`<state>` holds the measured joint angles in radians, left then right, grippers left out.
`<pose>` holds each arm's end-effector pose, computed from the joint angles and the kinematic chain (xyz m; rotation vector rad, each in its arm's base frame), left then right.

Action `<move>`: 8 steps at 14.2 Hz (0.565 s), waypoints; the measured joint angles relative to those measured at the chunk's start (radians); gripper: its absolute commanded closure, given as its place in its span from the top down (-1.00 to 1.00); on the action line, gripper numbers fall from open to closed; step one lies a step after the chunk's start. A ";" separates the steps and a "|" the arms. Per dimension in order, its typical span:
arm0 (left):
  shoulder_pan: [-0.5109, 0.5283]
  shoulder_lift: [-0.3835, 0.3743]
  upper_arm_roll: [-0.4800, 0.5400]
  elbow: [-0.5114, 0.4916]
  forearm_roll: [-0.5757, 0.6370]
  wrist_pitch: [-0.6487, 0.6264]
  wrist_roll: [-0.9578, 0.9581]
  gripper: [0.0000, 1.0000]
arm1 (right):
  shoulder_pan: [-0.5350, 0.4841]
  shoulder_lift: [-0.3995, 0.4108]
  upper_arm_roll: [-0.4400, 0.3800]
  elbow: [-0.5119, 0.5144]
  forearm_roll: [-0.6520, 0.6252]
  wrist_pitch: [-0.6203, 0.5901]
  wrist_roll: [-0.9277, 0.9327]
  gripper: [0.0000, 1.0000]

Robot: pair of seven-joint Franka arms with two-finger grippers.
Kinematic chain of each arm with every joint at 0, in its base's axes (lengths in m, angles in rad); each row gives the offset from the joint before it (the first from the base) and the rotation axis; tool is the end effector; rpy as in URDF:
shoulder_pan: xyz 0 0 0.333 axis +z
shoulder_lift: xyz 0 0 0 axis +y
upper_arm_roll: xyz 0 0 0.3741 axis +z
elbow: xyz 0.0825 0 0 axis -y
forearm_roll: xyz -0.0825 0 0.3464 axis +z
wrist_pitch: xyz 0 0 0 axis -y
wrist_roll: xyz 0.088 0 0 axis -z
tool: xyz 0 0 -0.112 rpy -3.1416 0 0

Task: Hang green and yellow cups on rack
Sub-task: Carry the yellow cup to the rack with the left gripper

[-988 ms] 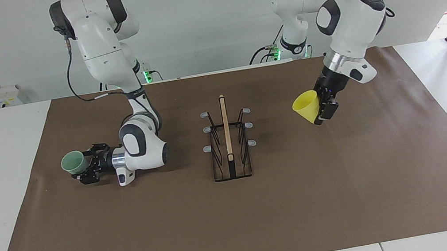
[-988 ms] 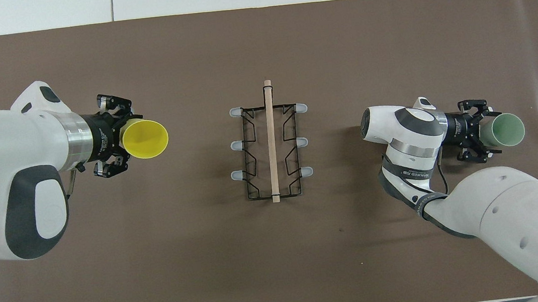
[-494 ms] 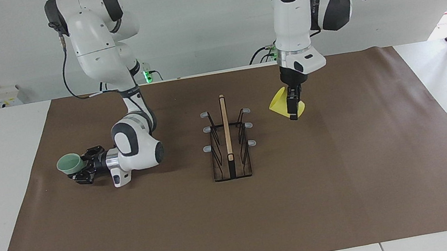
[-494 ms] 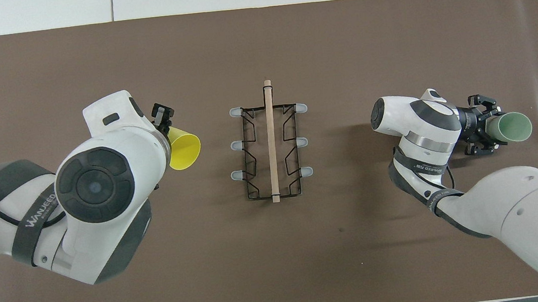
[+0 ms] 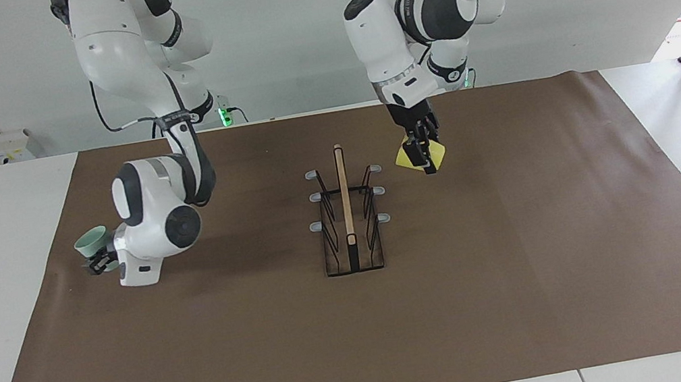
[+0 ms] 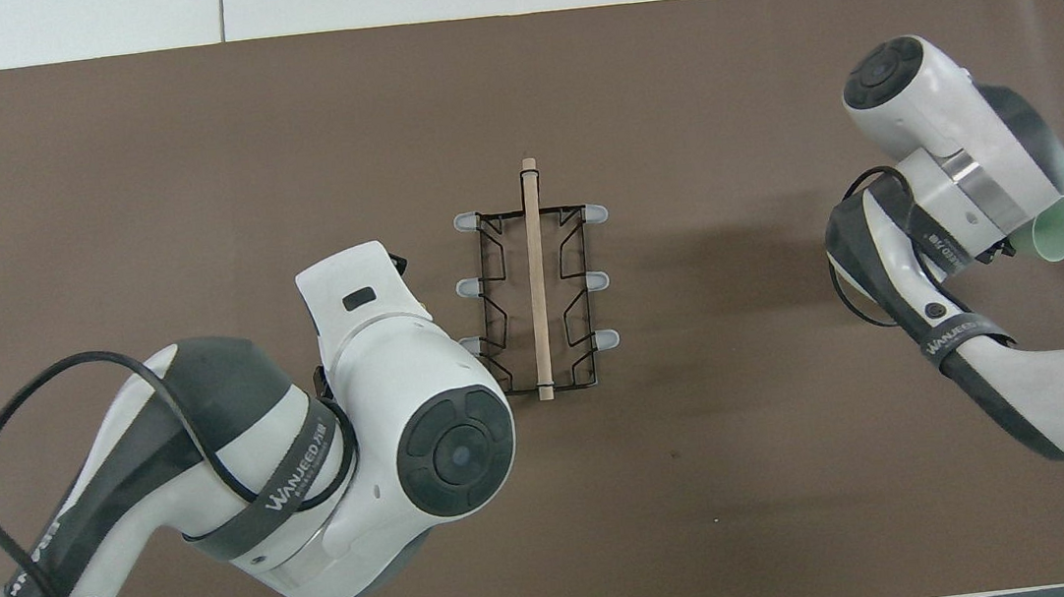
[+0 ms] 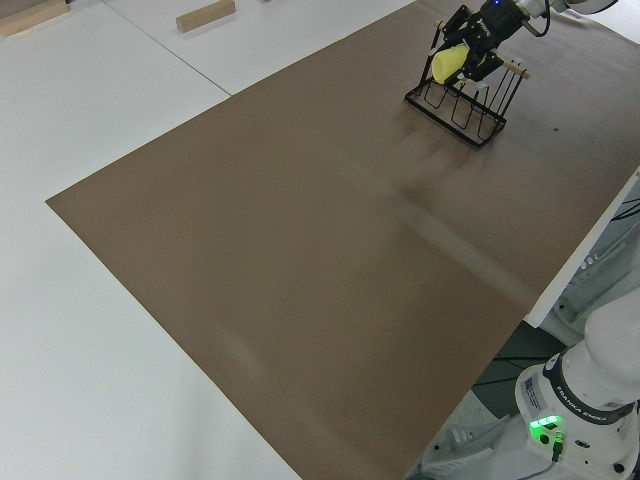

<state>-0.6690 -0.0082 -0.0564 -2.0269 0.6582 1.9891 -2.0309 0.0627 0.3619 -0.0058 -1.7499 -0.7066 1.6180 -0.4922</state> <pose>0.4146 -0.3133 0.5301 -2.5095 -1.4049 -0.8589 0.5897 -0.0360 0.4279 2.2803 0.9222 -0.7948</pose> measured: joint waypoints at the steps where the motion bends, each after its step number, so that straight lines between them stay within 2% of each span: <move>1: -0.020 0.015 0.000 0.001 0.034 -0.023 -0.028 -1.00 | -0.004 -0.018 0.000 0.011 0.060 0.000 0.003 -1.00; 5: -0.075 0.092 0.000 0.037 0.114 -0.093 -0.095 -1.00 | -0.081 -0.077 0.000 0.030 0.332 0.007 0.027 -1.00; 8: -0.107 0.127 0.001 0.057 0.131 -0.114 -0.124 -1.00 | -0.164 -0.111 -0.001 0.031 0.451 0.058 -0.071 -1.00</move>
<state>-0.7758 0.1191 -0.0557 -1.9702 0.7889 1.8751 -2.1551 -0.1012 0.2511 -0.0066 -1.7194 -0.2553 1.6761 -0.5635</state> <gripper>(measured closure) 0.339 0.304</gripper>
